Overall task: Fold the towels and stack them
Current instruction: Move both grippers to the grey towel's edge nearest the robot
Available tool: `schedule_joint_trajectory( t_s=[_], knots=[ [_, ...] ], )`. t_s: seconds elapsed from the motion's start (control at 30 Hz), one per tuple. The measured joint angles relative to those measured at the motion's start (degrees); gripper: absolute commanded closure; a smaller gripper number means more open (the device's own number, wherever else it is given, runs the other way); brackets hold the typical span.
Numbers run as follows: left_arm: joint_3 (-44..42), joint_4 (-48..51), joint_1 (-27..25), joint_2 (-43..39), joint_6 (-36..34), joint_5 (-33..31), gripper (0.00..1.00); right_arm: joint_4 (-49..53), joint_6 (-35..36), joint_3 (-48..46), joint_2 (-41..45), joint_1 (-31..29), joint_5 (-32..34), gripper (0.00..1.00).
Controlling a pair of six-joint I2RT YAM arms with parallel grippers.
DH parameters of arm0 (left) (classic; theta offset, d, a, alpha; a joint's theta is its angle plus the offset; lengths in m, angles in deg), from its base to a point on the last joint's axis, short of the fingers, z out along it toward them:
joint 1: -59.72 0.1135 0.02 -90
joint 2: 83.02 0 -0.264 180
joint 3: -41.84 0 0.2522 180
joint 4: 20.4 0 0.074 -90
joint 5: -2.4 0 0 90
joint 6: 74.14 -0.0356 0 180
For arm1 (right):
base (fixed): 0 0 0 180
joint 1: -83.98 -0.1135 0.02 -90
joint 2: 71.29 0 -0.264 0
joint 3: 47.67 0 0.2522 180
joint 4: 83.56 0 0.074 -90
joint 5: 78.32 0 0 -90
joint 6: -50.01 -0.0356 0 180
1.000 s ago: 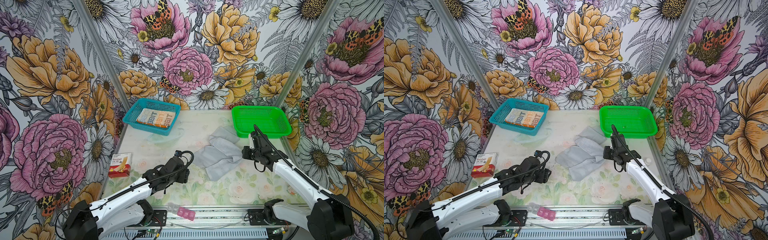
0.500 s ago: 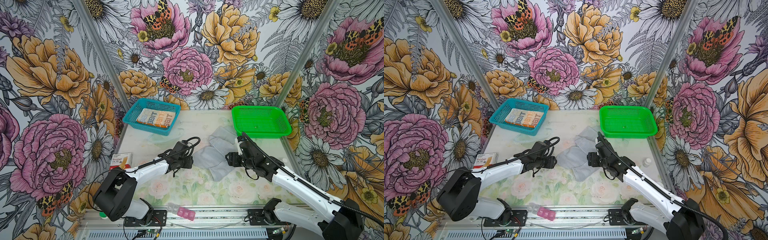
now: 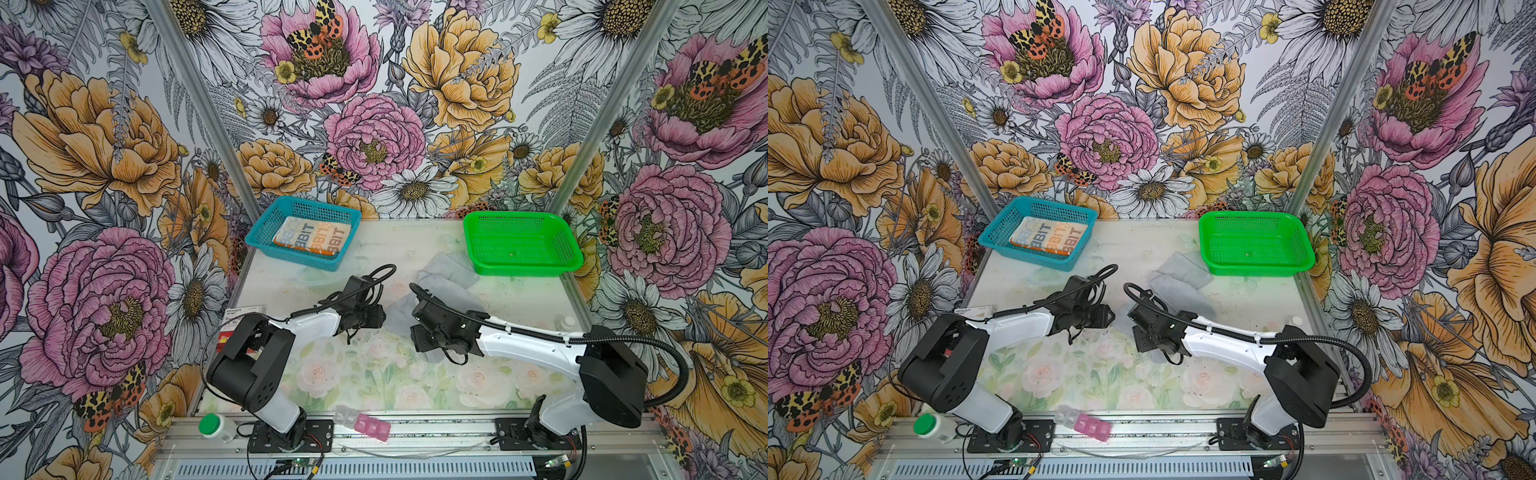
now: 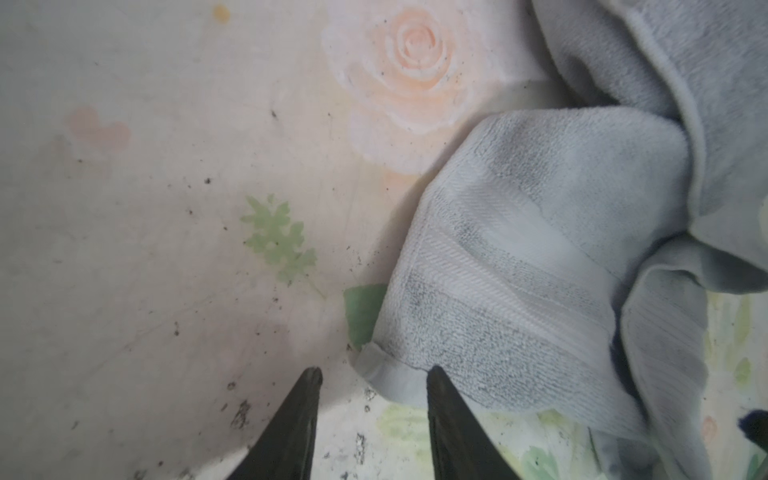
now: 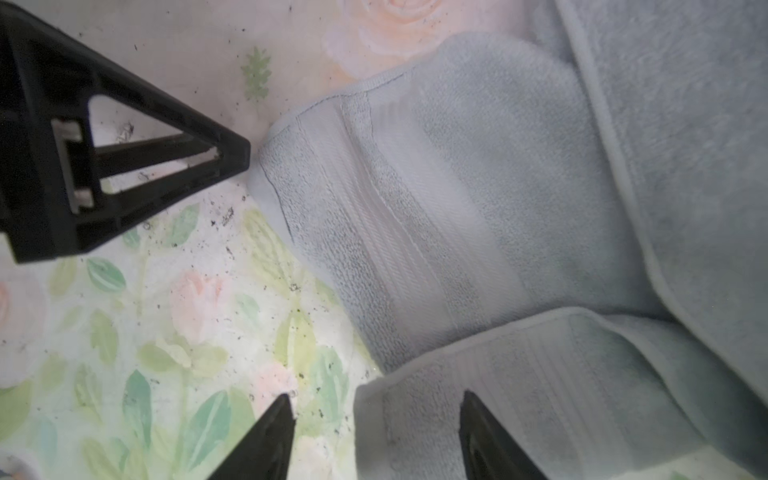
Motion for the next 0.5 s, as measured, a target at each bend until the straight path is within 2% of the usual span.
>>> schedule_joint_trajectory(
  t_s=[0.3,0.4,0.5],
  knots=[
    [-1.6,0.0,0.4,-1.7,0.0,0.2,0.54,-0.4,-1.7,0.8,-2.2,0.0,0.7,0.58],
    [-1.8,0.0,0.4,-2.3,0.0,0.2,0.53,-0.4,-2.2,0.8,-2.5,0.0,0.6,0.76],
    [-2.0,0.0,0.9,-2.8,0.0,0.2,0.53,0.0,-2.6,0.8,-3.1,0.0,0.5,0.78]
  ],
)
